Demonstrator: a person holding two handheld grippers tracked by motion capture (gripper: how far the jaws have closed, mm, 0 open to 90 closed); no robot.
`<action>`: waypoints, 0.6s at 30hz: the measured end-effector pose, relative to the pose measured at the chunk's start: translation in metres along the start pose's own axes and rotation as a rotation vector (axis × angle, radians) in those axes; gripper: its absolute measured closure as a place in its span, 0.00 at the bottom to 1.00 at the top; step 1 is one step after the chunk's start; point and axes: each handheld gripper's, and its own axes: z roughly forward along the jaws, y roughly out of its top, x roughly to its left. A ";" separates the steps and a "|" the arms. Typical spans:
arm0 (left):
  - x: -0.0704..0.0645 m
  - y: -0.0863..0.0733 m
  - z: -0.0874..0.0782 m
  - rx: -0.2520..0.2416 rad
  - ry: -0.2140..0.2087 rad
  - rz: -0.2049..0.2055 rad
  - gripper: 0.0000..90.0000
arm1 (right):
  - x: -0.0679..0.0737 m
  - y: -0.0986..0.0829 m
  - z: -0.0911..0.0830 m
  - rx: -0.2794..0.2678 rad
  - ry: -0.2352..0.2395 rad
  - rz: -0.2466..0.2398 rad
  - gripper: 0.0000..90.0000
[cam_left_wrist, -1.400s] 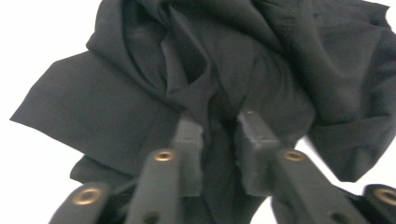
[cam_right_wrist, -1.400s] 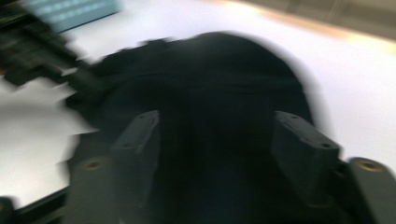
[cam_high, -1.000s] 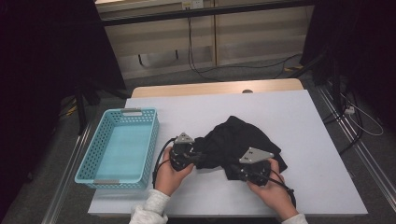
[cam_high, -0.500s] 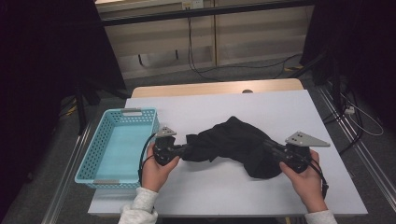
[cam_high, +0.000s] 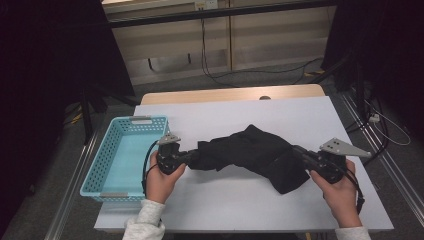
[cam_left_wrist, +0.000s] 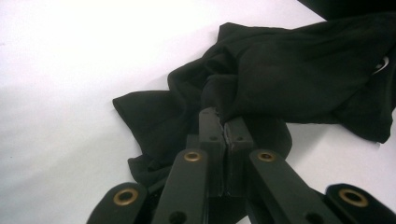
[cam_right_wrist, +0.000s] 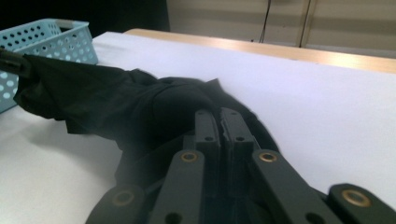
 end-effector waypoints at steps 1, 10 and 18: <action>0.000 0.000 0.001 0.005 0.000 0.006 0.98 | 0.002 -0.001 0.003 0.006 0.008 -0.003 0.97; 0.000 -0.004 0.005 0.028 0.004 0.001 0.98 | 0.008 -0.017 0.021 0.113 -0.007 -0.027 0.87; -0.001 -0.003 0.009 0.048 -0.004 0.010 0.98 | 0.014 -0.017 0.022 0.122 -0.021 -0.023 0.64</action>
